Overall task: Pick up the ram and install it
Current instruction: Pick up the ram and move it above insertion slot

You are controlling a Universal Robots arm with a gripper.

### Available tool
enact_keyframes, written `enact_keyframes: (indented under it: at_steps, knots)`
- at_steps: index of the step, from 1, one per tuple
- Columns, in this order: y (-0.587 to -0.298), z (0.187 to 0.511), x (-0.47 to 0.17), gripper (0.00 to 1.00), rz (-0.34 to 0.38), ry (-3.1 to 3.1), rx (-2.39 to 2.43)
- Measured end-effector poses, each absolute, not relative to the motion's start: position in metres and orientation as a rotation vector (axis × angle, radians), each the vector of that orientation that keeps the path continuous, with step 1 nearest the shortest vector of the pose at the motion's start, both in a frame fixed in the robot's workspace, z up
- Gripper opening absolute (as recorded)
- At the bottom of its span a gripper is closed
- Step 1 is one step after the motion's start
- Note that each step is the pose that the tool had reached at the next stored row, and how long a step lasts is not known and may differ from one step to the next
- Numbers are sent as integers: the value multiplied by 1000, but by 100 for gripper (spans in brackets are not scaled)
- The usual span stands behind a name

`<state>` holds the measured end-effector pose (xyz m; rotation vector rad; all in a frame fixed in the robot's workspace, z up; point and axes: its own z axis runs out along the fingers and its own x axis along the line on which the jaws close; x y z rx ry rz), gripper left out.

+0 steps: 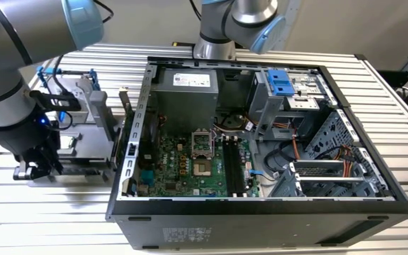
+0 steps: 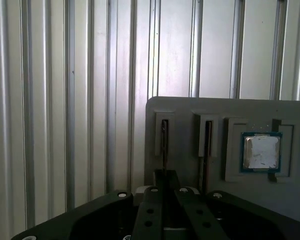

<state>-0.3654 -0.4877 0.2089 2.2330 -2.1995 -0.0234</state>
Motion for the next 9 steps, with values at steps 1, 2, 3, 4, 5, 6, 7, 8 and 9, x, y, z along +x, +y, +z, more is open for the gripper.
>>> enact_keyframes:
  at_steps: [1,2,3,4,5,6,7,8,9]
  knots:
    - [-488,210,-365,0,-23,-2200,2233]
    - [-488,211,-365,0,-23,-2200,2233]
    - [-488,212,-365,0,-23,-2200,2233]
    - [-488,214,-365,0,-23,-2200,2233]
    - [-488,215,-365,0,-23,-2199,2233]
    - [-488,216,-365,0,-23,-2199,2233]
    - [-488,217,-365,0,-23,-2199,2233]
    - [-488,218,-365,0,-23,-2199,2233]
    - [-488,219,-365,0,-23,-2199,2233]
